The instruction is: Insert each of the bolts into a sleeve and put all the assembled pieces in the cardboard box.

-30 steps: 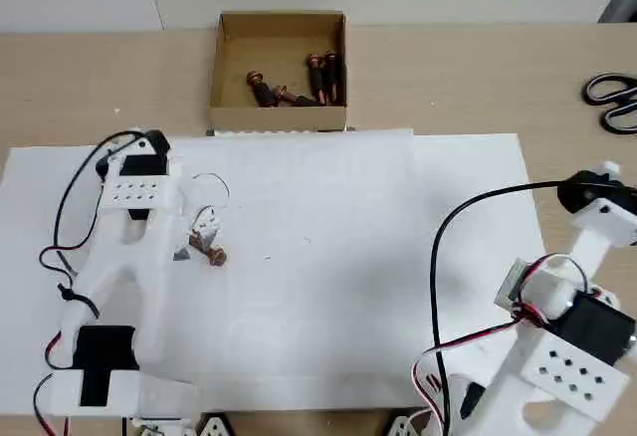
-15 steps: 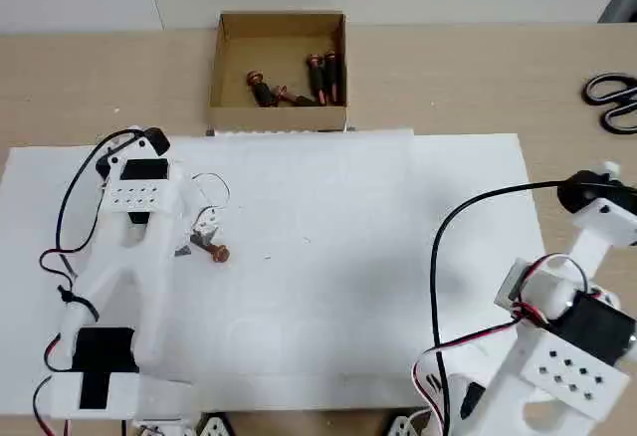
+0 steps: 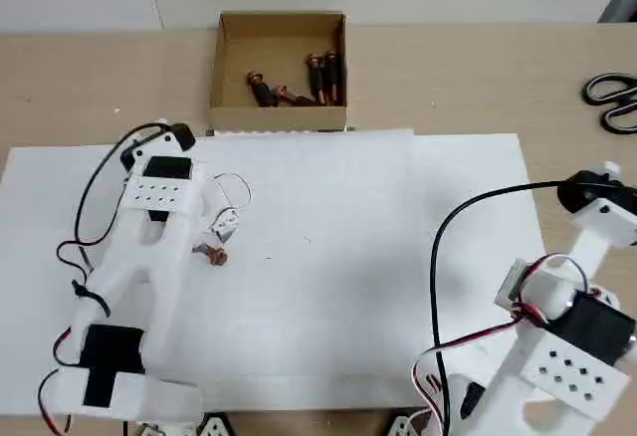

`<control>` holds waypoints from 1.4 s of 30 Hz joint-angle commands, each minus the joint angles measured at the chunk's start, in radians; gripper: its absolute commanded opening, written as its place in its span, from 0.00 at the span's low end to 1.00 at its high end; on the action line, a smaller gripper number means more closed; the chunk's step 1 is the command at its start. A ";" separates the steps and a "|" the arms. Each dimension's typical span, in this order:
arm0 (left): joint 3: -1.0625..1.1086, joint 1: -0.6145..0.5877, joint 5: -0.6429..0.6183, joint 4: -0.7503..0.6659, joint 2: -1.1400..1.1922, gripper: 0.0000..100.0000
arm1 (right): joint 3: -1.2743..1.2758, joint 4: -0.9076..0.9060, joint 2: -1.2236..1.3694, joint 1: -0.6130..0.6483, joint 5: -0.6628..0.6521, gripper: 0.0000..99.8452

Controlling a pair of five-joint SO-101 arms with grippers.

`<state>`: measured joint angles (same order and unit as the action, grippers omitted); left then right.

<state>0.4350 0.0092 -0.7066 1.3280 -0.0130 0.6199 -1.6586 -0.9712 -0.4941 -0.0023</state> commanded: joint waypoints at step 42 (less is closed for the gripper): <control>0.077 -0.052 0.041 -0.072 -0.009 0.09 | -0.005 0.024 -0.012 -0.007 -0.005 0.01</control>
<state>0.5271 -0.0430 -0.6605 1.2712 -0.0115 0.6199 -1.6586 -0.9712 -0.4941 -0.0023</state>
